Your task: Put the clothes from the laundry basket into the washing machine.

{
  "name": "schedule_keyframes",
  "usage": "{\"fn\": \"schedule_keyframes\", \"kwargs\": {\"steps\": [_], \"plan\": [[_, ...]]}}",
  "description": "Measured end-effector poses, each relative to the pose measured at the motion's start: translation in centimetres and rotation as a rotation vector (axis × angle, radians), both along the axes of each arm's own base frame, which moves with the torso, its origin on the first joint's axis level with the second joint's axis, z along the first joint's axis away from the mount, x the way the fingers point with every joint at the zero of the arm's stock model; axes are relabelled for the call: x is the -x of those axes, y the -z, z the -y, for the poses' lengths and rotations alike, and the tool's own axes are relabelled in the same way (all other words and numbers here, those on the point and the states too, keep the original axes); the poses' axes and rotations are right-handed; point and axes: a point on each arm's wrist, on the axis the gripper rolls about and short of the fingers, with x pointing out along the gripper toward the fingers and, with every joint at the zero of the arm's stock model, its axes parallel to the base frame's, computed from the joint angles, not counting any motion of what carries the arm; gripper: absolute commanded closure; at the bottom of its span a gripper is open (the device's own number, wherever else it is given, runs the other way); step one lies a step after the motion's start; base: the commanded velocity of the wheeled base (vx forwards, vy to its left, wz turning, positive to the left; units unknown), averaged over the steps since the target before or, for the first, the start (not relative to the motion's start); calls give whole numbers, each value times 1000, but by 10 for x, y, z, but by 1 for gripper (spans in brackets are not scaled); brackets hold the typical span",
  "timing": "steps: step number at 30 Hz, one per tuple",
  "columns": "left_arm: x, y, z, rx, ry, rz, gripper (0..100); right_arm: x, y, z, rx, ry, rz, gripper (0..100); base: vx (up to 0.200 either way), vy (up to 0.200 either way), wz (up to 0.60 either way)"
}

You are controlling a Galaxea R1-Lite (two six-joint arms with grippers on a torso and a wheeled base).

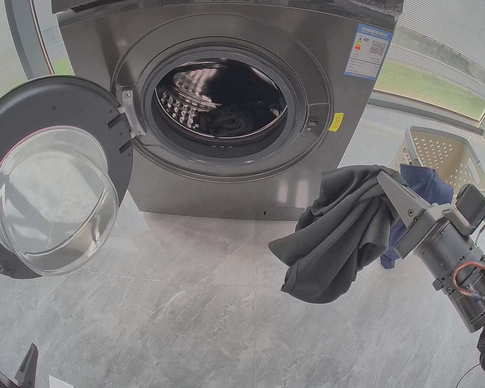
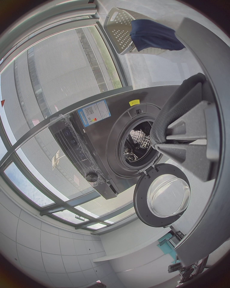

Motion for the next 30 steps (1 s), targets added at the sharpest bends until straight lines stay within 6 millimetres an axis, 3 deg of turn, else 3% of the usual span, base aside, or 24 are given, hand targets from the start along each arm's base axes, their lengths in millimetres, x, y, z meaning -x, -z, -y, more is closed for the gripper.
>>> {"fn": "schedule_keyframes", "kwargs": {"steps": [3,18,24,30], "plan": [[0,0,0,0,0,0,0,0,0,0,2,-1,-1,100,0,200,0],[0,0,0,-4,-3,1,0,1,5,0,14,-7,-17,100,0,0,0],[0,0,0,-9,-4,-2,0,1,7,-1,3,-19,-32,100,0,-200,0],[0,0,0,-10,-3,0,0,0,12,-8,13,-47,-52,100,0,0,0]]}}
